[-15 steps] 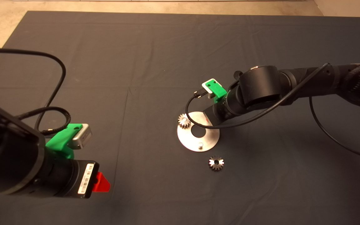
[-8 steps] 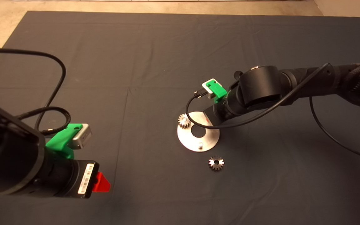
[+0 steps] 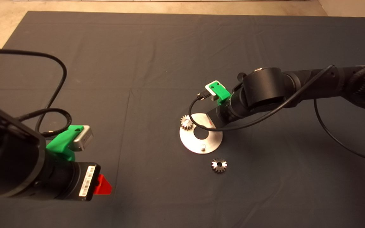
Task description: Install three planetary gears onto the carrier pins
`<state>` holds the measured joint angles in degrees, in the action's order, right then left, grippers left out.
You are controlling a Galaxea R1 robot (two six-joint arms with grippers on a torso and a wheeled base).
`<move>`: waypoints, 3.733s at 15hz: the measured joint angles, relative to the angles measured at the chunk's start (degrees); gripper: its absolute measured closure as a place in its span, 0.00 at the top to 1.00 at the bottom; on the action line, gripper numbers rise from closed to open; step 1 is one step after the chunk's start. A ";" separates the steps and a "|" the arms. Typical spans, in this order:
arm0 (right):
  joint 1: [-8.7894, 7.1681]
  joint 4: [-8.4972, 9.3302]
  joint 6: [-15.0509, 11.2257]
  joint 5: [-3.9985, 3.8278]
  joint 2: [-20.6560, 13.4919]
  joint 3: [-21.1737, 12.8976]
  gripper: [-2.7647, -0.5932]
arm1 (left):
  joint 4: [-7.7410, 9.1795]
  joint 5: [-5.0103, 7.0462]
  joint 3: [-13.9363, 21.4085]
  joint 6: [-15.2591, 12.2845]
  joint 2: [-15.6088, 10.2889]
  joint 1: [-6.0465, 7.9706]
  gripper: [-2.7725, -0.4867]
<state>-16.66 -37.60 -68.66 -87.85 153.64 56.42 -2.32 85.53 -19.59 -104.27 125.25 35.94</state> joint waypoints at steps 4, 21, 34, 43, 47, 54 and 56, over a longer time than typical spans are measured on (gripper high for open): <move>0.00 -0.07 -0.02 -0.02 -0.02 0.00 0.22 | 0.00 -0.02 0.00 0.00 0.00 0.00 0.74; 1.15 -0.60 -0.02 -0.25 -0.02 0.00 0.22 | 0.00 -0.02 0.00 0.02 0.00 0.00 0.74; 1.12 -0.60 0.00 -0.01 0.01 -0.02 0.26 | 0.00 -0.50 0.00 0.02 0.00 0.00 0.74; -1.80 -0.52 -0.80 0.04 -1.14 -4.51 0.41 | 0.00 -0.59 0.00 0.05 0.00 -0.02 0.74; -6.39 0.04 -2.28 0.22 -6.62 -12.88 0.51 | 0.00 -0.44 0.00 0.05 -0.02 -0.02 0.74; -7.17 3.10 -2.79 0.13 -15.15 -28.21 0.63 | 0.01 -0.62 0.00 0.07 0.00 -0.02 0.74; -7.18 3.57 -2.78 0.13 -16.21 -30.31 0.65 | 0.04 -0.63 0.00 0.07 -0.02 -0.02 0.74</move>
<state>-23.84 -34.02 -71.44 -87.71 137.42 26.11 -2.28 84.90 -19.59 -104.19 125.22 35.91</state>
